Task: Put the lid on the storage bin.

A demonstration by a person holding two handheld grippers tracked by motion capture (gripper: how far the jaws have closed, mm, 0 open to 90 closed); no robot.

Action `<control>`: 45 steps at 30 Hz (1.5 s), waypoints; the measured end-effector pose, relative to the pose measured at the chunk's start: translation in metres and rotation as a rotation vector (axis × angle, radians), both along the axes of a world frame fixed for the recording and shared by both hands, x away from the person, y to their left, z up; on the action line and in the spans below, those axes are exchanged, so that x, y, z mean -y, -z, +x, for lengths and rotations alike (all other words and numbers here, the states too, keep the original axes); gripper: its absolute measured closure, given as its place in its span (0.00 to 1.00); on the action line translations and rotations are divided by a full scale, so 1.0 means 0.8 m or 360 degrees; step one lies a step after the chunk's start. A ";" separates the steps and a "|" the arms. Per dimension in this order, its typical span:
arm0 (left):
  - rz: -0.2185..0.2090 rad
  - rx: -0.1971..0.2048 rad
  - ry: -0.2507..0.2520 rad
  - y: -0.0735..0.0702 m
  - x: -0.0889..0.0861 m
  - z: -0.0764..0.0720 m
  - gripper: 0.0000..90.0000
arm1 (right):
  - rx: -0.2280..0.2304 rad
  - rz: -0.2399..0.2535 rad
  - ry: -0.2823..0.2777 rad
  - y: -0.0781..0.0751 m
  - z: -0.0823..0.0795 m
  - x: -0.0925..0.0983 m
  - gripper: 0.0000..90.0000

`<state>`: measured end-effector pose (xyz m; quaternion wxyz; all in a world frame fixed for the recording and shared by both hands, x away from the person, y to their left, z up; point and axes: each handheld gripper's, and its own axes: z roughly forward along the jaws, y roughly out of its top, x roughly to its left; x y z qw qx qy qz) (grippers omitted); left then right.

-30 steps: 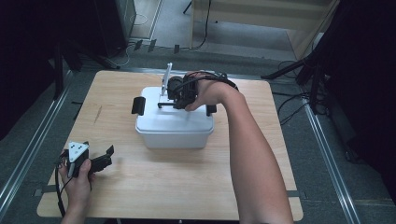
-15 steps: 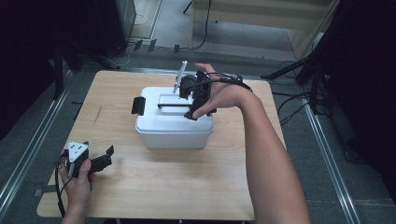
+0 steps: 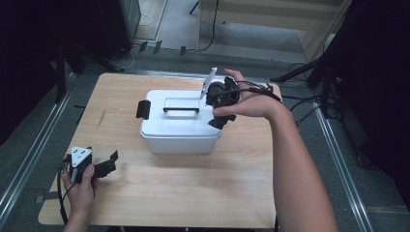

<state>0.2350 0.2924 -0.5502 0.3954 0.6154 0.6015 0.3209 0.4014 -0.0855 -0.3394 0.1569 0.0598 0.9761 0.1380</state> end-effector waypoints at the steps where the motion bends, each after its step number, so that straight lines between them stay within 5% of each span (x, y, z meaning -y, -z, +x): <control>1: 0.0002 -0.0002 0.0001 0.000 0.000 0.000 0.09 | 0.0001 -0.0001 0.0002 0.000 -0.001 0.003 0.00; 28: 0.0013 0.0001 -0.0004 0.000 0.001 0.001 0.09 | 0.0000 0.0015 0.0137 0.012 -0.028 0.089 0.00; 45: 0.0015 0.0002 -0.0001 0.000 0.001 0.001 0.09 | -0.0059 0.0041 0.0221 0.042 -0.041 0.126 0.00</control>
